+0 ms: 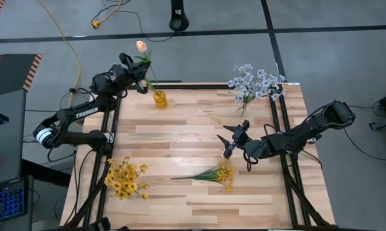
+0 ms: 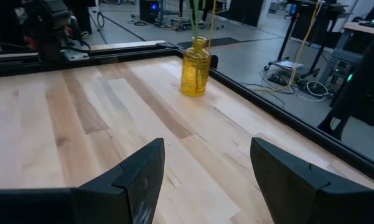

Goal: Sort flowers into vase by color
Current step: Put the pink tulip into the yellow vase

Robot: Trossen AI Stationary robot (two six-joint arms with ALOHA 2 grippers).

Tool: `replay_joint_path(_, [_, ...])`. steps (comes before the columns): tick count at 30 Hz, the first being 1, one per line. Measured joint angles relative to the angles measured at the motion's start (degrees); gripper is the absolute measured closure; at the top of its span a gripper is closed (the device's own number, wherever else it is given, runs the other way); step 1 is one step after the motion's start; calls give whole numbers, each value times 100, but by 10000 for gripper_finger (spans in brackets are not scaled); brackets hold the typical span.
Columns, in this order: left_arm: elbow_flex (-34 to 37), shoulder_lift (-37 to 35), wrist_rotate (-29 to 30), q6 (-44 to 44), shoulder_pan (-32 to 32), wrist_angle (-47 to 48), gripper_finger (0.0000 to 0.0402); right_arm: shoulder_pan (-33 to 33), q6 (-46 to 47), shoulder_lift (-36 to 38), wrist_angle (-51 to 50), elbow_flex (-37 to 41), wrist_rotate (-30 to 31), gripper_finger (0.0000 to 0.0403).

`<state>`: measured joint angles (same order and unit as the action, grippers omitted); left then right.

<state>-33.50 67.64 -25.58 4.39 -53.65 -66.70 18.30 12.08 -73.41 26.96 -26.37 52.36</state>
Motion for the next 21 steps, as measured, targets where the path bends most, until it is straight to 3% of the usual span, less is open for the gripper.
replay_joint_path(12, [-2, -1, -358, -440, -63, 945, 400, -84, 0, 2, -2, 0, 0, 137])
replay_joint_path(21, [0, -1, -598, -654, -61, 1078, 400, -84, 0, 0, -2, 0, 0, 137])
